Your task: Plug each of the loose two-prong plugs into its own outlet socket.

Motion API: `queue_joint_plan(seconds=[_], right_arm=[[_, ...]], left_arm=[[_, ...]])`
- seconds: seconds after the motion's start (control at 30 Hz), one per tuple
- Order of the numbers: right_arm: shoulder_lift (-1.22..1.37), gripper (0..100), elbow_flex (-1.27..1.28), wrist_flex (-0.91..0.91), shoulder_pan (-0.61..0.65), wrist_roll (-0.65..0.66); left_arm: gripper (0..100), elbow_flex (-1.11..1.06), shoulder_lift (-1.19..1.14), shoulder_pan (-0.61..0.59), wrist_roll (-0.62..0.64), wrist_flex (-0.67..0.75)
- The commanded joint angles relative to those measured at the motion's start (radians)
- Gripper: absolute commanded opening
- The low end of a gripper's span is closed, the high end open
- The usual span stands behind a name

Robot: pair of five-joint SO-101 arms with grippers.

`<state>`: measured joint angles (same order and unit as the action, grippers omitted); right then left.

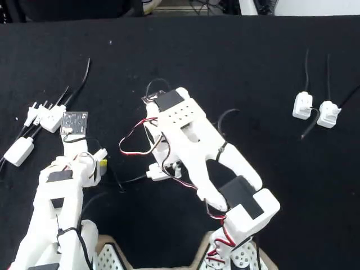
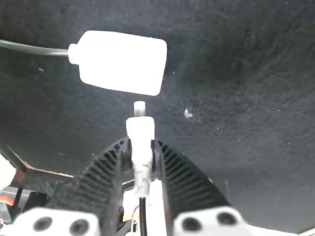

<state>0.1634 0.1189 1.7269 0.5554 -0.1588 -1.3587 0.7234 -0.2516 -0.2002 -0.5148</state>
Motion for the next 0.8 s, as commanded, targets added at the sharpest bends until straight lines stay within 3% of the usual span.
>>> queue_joint_plan(seconds=[0.0, 0.23, 0.5, 0.77], right_arm=[[-0.008, 1.1, -0.051, 0.003, -0.003, -0.014], [0.019, 1.1, -0.093, -0.043, -0.002, -0.031], [0.193, 1.1, -0.28, 0.037, -0.005, -0.064], [0.199, 1.1, -0.271, 0.037, 0.012, -0.064]], left_arm=[[24, 0.01, 0.021, 0.013, 0.009, 0.008], [24, 0.01, 0.021, 0.013, 0.009, 0.008], [24, 0.01, 0.021, 0.013, 0.009, 0.008], [24, 0.01, 0.021, 0.013, 0.009, 0.008]])
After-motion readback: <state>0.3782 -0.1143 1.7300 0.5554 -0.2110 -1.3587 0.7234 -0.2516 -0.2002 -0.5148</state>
